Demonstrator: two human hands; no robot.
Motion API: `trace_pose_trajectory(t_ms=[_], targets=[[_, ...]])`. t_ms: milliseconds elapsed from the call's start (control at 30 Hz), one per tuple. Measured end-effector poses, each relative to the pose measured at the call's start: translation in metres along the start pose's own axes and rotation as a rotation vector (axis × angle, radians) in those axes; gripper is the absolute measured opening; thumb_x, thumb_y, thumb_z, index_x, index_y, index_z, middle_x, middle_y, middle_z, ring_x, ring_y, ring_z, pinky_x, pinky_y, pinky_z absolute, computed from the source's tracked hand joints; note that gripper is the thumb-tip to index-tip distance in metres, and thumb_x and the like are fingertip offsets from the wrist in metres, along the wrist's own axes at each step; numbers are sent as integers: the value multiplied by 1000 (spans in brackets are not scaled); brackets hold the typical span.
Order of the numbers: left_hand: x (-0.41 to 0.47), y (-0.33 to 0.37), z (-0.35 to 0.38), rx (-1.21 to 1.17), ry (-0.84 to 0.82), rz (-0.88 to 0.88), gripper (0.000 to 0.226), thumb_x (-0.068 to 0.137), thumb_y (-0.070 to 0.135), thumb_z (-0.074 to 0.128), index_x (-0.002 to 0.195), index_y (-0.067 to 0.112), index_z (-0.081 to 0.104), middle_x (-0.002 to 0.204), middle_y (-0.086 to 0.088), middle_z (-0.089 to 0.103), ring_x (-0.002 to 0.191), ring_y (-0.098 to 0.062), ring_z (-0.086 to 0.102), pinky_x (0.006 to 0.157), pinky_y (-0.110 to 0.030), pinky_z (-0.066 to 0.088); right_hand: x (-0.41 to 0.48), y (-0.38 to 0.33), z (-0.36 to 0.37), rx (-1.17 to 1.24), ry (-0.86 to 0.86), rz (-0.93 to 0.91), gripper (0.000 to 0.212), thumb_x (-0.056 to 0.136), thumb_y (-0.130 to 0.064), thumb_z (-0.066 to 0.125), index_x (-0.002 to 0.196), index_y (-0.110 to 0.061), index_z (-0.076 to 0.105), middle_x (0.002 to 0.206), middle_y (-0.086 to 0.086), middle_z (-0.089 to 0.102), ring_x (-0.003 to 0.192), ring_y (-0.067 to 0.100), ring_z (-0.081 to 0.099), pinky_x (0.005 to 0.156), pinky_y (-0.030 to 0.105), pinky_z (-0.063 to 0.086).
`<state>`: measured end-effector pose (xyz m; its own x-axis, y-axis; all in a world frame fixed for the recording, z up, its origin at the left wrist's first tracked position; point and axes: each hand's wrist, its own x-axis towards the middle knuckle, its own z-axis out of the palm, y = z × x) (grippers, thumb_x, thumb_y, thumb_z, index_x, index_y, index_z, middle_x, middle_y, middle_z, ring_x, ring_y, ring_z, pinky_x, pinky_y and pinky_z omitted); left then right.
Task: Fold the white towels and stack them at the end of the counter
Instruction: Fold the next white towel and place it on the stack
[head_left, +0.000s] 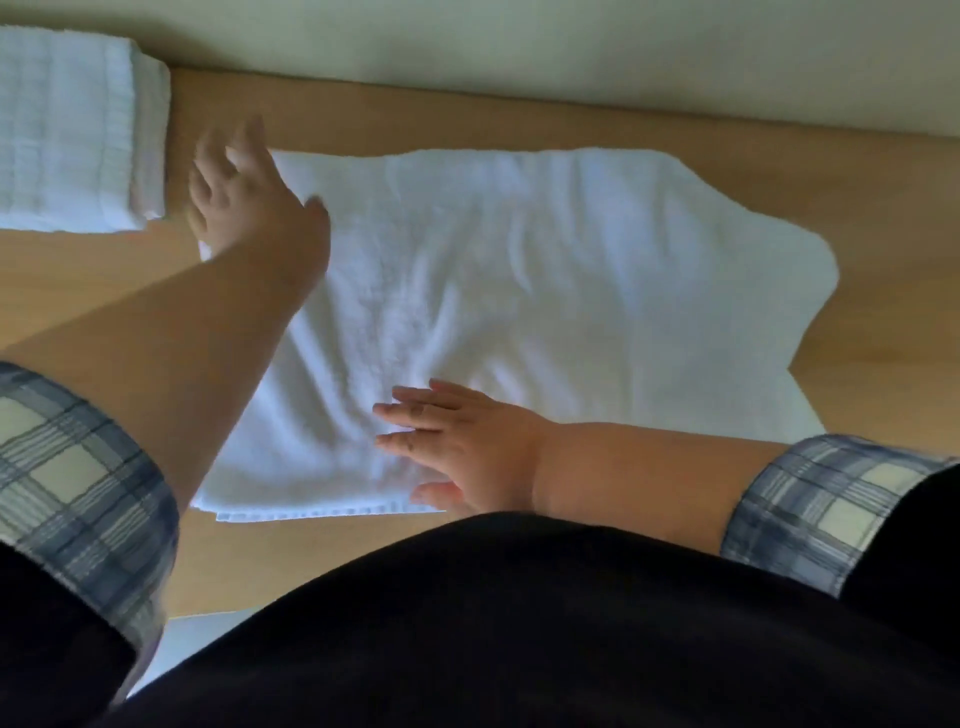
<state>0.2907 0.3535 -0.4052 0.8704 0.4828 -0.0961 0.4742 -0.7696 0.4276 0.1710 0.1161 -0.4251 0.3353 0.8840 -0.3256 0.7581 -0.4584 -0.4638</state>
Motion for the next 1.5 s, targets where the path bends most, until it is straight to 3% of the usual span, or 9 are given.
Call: trace_pose_trajectory(t_ms=[133, 333, 500, 633, 700, 767, 900, 1133, 1500], targets=[[-97, 36, 37, -33, -200, 531, 42, 92, 23, 55, 134, 21, 53, 139, -10, 48, 129, -33, 40, 109, -47, 33, -49, 28, -17, 7, 203, 210, 49, 101, -37, 54, 146, -19, 48, 157, 5, 37, 148, 26, 26, 122, 42, 15], [-163, 105, 87, 155, -423, 759, 35, 95, 35, 55, 130, 33, 57, 134, 3, 57, 123, -25, 50, 103, -42, 40, -158, 95, -16, 296, 541, 770, 45, 101, -33, 52, 144, -21, 49, 152, 1, 42, 145, 18, 26, 122, 35, 16], [-180, 188, 114, 170, -486, 633, 39, 96, 46, 49, 132, 32, 55, 123, 6, 62, 116, -22, 54, 100, -39, 44, -232, 157, -28, 316, 1011, 908, 41, 92, -27, 62, 132, -18, 57, 133, 1, 55, 131, 18, 40, 114, 35, 28], [-200, 260, 135, -53, -429, 488, 39, 94, 49, 49, 127, 31, 55, 112, 7, 59, 108, -18, 55, 95, -33, 44, -267, 235, -51, 1093, 984, 1283, 83, 78, -51, 71, 146, -18, 38, 130, -4, 49, 124, 22, 48, 101, 38, 41], [-211, 284, 144, -45, -388, 375, 46, 91, 57, 49, 130, 32, 52, 122, 2, 54, 114, -21, 51, 93, -36, 44, -268, 260, -53, 1477, 812, 1219, 90, 66, -57, 79, 140, -17, 47, 128, -6, 58, 119, 20, 56, 99, 38, 46], [-222, 299, 147, 66, -330, 288, 56, 89, 64, 49, 136, 33, 47, 136, -2, 45, 125, -26, 44, 94, -41, 43, -262, 275, -51, 1562, 693, 1119, 66, 68, -46, 85, 121, -14, 61, 117, 1, 69, 108, 22, 66, 100, 40, 50], [-256, 314, 153, 258, -319, 524, 68, 88, 62, 51, 145, 26, 40, 150, -3, 37, 140, -25, 31, 111, -43, 32, -254, 284, -49, 1610, 680, 948, 42, 81, -28, 77, 117, -12, 65, 109, 6, 73, 101, 26, 69, 98, 44, 53], [-279, 323, 160, 378, -392, 508, 77, 89, 63, 51, 151, 23, 28, 151, -2, 37, 146, -24, 21, 115, -41, 26, -261, 278, -61, 1551, 925, 977, 39, 69, -34, 60, 108, -28, 67, 112, 7, 67, 94, 33, 69, 85, 54, 58], [-297, 325, 173, 407, -483, 430, 67, 92, 64, 44, 147, 28, 32, 150, -2, 33, 140, -23, 29, 112, -41, 29, -278, 334, -113, 1059, 1080, 699, 13, 79, -32, 63, 90, -28, 63, 85, -7, 69, 77, 14, 66, 72, 33, 54]])
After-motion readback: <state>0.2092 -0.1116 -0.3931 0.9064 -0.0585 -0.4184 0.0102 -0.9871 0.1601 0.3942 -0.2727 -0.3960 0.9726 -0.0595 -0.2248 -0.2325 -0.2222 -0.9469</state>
